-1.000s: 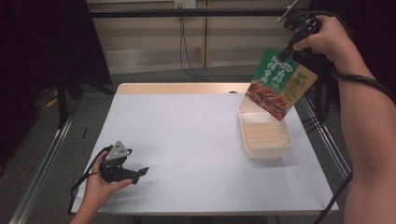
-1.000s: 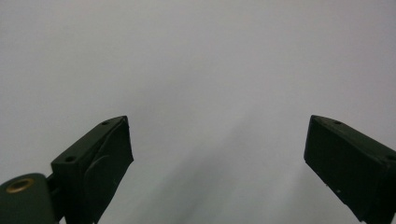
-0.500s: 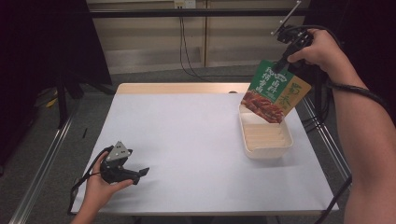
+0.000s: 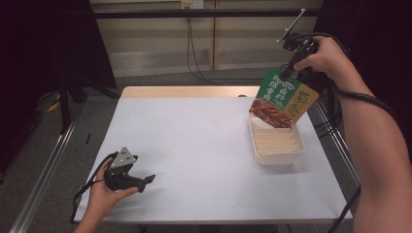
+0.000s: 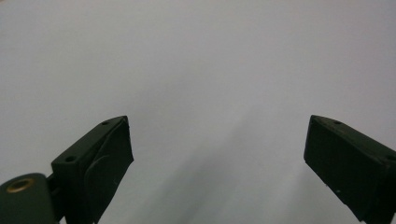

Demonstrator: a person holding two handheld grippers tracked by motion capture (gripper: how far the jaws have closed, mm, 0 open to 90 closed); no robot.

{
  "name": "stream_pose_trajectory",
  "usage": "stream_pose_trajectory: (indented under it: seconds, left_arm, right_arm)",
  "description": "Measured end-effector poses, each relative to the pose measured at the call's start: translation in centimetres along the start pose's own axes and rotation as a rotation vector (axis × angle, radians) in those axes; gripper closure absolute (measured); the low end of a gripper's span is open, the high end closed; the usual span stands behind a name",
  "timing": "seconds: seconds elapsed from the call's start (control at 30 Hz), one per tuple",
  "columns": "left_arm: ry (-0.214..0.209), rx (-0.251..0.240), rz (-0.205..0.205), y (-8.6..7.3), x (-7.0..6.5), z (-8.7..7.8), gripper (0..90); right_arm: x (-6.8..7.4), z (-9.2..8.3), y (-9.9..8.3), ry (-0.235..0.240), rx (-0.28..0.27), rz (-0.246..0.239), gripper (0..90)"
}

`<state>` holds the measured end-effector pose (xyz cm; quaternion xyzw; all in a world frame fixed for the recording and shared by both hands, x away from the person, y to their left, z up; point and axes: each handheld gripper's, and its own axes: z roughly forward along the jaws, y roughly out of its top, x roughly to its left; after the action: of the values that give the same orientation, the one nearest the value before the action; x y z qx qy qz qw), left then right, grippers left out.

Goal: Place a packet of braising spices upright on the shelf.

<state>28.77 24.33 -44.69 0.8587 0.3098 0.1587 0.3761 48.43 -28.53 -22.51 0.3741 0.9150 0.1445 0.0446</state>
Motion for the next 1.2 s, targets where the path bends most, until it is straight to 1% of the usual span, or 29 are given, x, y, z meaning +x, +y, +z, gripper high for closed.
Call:
stream_pose_trajectory:
  seconds: [0.03,0.07,0.17,0.23,0.27,0.37,0.43,0.5,0.57,0.63,0.7,0.73,0.8,0.87,0.97,1.03,1.07,1.1,1.13,1.17,1.2]
  left_arm:
    - [-0.007,-0.003,-0.002,0.0,0.0,0.0,7.6]
    - [0.000,-0.001,-0.002,0.0,0.0,0.0,7.7]
    - [-0.002,-0.004,-0.003,0.0,0.0,0.0,7.7]
    - [-0.004,-0.004,-0.003,0.0,0.0,0.0,7.6]
    - [-0.004,-0.005,-0.003,0.0,0.0,0.0,7.6]
    - [-0.004,-0.005,-0.003,0.0,0.0,0.0,7.7]
    - [-0.005,-0.005,-0.003,0.0,0.0,0.0,7.6]
    - [-0.004,-0.004,-0.001,0.0,0.0,0.0,7.7]
    - [-0.005,-0.003,-0.001,0.0,0.0,0.0,7.6]
    - [-0.005,0.003,0.001,0.0,0.0,-0.1,7.7]
    - [0.000,0.004,0.001,0.0,-0.1,-0.1,7.6]
    - [-0.005,-0.002,0.000,0.0,0.0,0.0,7.7]
    - [-0.005,-0.002,0.001,0.0,0.0,0.0,7.7]
    - [-0.006,-0.004,0.000,0.0,0.0,0.0,7.7]
    - [-0.005,0.000,0.001,0.0,0.0,0.0,7.7]
    - [-0.006,-0.005,-0.001,0.0,0.0,0.0,7.6]
    - [-0.002,0.003,0.006,0.0,0.1,-0.1,7.7]
    - [-0.003,0.003,0.010,0.1,0.1,-0.1,7.6]
    - [-0.003,0.002,0.008,0.1,0.1,-0.1,7.6]
    - [-0.003,0.002,0.008,0.1,0.1,-0.1,7.7]
    - [-0.006,0.002,0.008,0.1,0.1,-0.1,7.7]
  right_arm:
    - [0.0,0.0,0.0,0.000,-0.001,0.004,90.0]
    - [-0.1,0.1,0.0,-0.007,-0.003,0.002,90.0]
    - [-0.2,0.2,0.0,-0.005,-0.009,-0.003,90.0]
    - [-0.2,0.2,0.0,-0.002,-0.004,0.014,90.0]
    - [-0.2,0.3,0.0,-0.002,-0.009,0.006,90.0]
    - [-0.2,0.5,0.1,-0.008,-0.017,0.010,90.0]
    - [-0.2,0.5,0.2,-0.020,-0.013,0.006,90.0]
    - [-0.2,0.6,0.3,-0.018,-0.013,0.007,90.0]
    - [-0.2,0.7,0.4,-0.027,-0.018,0.022,90.0]
    - [-0.3,0.7,0.4,-0.031,-0.021,0.028,89.8]
    - [-0.3,0.5,0.5,-0.042,-0.042,0.052,88.1]
    - [-0.4,0.4,0.5,-0.045,-0.049,0.048,86.6]
    - [-0.4,0.0,0.5,-0.062,-0.054,0.076,80.9]
    - [-0.3,-0.2,0.4,-0.064,-0.064,0.070,79.3]
    - [-0.3,-0.4,0.3,-0.075,-0.075,0.075,72.1]
    - [-0.2,-0.6,0.3,-0.085,-0.071,0.083,67.1]
    - [-0.1,-0.6,0.3,-0.082,-0.071,0.092,63.2]
    - [-0.1,-0.6,0.3,-0.089,-0.076,0.090,62.4]
    - [0.0,-0.6,0.2,-0.092,-0.065,0.085,61.3]
    - [0.1,-0.6,0.2,-0.085,-0.064,0.079,59.5]
    - [0.2,-0.5,0.2,-0.086,-0.069,0.085,56.9]
